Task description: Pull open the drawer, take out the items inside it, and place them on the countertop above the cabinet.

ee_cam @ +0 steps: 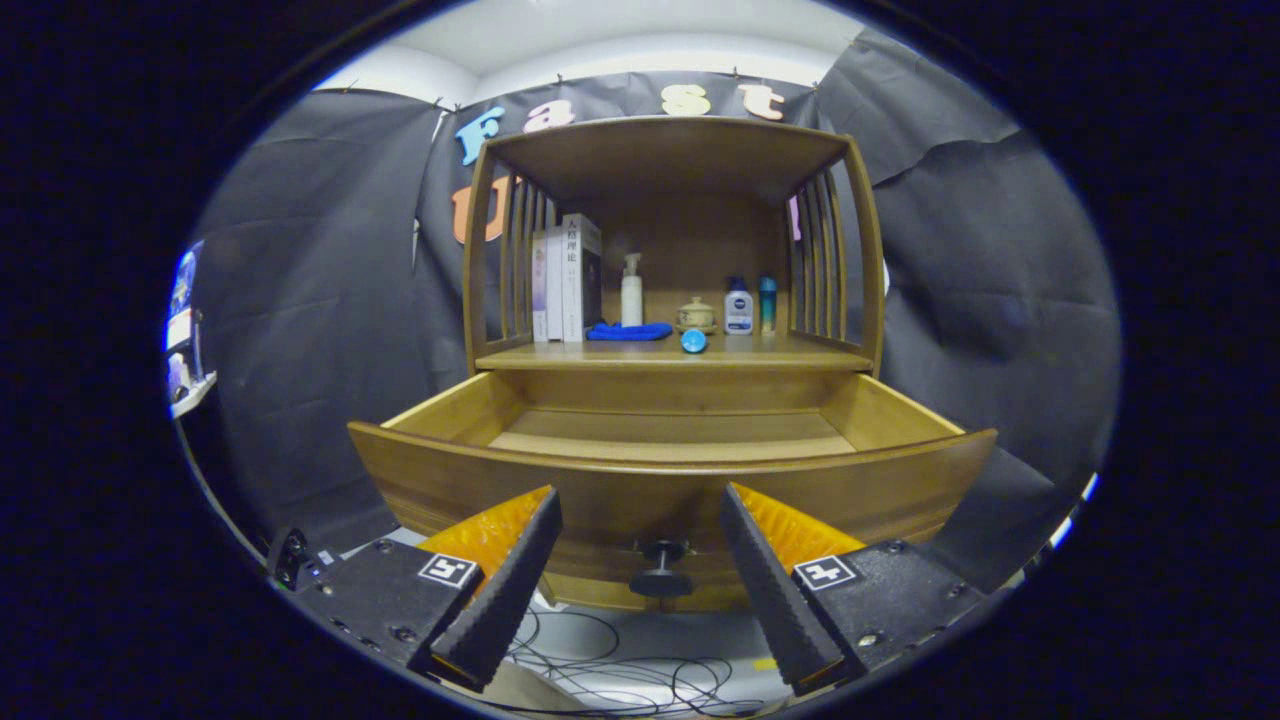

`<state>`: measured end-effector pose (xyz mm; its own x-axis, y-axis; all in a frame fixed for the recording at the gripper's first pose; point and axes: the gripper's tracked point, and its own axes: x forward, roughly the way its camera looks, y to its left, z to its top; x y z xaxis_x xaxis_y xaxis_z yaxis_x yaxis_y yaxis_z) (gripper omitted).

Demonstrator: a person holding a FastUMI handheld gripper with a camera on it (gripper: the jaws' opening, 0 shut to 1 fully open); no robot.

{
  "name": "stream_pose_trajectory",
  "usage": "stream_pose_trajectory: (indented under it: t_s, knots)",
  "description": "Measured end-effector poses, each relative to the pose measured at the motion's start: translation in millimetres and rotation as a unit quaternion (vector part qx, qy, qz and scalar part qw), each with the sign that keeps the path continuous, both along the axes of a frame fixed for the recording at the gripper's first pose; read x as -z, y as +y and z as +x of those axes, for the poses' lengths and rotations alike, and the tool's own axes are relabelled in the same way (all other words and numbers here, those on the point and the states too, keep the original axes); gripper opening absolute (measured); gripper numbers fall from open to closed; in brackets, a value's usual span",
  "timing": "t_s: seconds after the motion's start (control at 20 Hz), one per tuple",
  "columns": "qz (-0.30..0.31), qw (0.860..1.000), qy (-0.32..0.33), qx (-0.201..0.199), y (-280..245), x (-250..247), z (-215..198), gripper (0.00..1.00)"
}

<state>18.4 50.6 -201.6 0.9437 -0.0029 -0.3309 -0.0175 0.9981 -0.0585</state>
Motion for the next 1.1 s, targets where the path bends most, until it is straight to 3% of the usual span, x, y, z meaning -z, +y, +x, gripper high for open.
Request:
stream_pose_trajectory:
  t_s: [0.75,1.1]
  knots:
    - [-0.033,0.998,-0.026,0.056,-23.5,36.7,16.4,1.00]
    - [-0.028,0.998,-0.041,0.045,-20.0,30.0,37.6,1.00]
